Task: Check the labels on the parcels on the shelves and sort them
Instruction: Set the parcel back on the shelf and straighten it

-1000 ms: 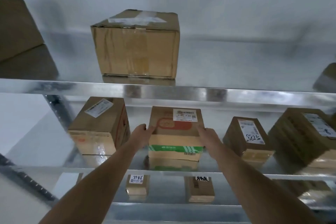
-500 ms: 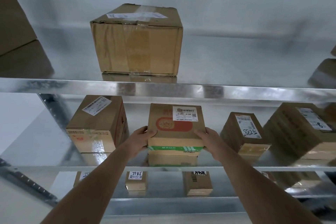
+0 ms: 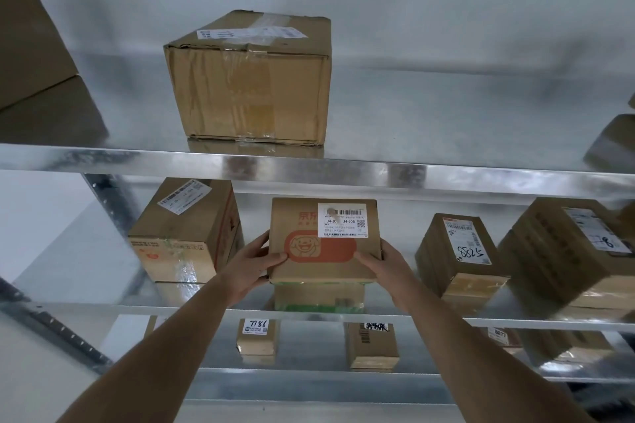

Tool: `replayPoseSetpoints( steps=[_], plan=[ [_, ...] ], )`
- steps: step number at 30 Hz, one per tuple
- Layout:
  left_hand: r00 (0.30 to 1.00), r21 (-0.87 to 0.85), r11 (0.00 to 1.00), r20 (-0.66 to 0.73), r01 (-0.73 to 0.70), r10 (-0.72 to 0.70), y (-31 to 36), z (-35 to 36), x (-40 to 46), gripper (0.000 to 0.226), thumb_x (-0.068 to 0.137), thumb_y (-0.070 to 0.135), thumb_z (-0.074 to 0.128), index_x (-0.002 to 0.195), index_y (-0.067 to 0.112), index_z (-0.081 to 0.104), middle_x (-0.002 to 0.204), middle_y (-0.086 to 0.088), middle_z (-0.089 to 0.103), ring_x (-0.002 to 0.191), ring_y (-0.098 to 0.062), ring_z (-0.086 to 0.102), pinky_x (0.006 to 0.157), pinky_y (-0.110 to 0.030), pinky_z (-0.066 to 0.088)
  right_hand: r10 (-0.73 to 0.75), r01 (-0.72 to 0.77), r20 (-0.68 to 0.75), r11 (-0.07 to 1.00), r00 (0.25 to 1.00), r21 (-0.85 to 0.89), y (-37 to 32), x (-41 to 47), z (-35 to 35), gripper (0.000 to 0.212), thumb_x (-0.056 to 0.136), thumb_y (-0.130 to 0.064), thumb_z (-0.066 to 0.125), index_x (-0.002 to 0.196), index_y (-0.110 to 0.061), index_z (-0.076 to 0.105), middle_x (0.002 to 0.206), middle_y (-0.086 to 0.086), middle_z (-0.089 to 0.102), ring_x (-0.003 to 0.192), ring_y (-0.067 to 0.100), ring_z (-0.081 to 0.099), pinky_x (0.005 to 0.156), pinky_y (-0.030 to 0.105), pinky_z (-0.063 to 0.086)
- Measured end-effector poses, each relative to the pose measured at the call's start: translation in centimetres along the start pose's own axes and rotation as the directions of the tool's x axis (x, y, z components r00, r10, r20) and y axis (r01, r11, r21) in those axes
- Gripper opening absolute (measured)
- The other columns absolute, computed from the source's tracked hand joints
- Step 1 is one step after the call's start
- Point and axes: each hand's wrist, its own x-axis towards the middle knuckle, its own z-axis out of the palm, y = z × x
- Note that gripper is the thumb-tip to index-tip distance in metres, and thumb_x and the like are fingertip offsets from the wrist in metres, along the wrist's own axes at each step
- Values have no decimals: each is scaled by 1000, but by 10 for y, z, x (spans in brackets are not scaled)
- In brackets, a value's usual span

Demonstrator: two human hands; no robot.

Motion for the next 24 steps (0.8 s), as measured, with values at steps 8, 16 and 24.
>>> replayPoseSetpoints(
  steps=[8, 16, 24],
  plan=[
    [1000, 38, 999, 11, -2, 2, -2, -1, 0, 67, 93, 9, 69, 150, 34, 45, 124, 0, 73, 119, -24, 65, 96, -42, 53, -27, 27, -11, 999, 1000, -25, 15, 6, -4, 30, 93, -22, 73, 120, -31, 63, 114, -9, 73, 105, 10, 69, 87, 26, 54],
    [1000, 0, 1000, 13, -2, 2, -1, -1, 0, 65, 92, 7, 69, 147, 34, 48, 120, 0, 75, 115, -21, 67, 86, -35, 56, 20, -21, -22, 1000, 1000, -11, 21, 15, -11, 53, 88, -22, 79, 136, -18, 56, 121, -3, 69, 108, 14, 67, 80, 24, 54],
    [1000, -40, 999, 12, -25, 25, -5, -1, -2, 61, 91, 2, 68, 139, 35, 51, 118, -2, 75, 108, -20, 71, 80, -32, 59, 64, -64, 0, 998, 998, -1, 21, 15, -11, 57, 87, -25, 79, 138, -13, 57, 121, -1, 71, 108, 17, 67, 94, 35, 54]
  ],
)
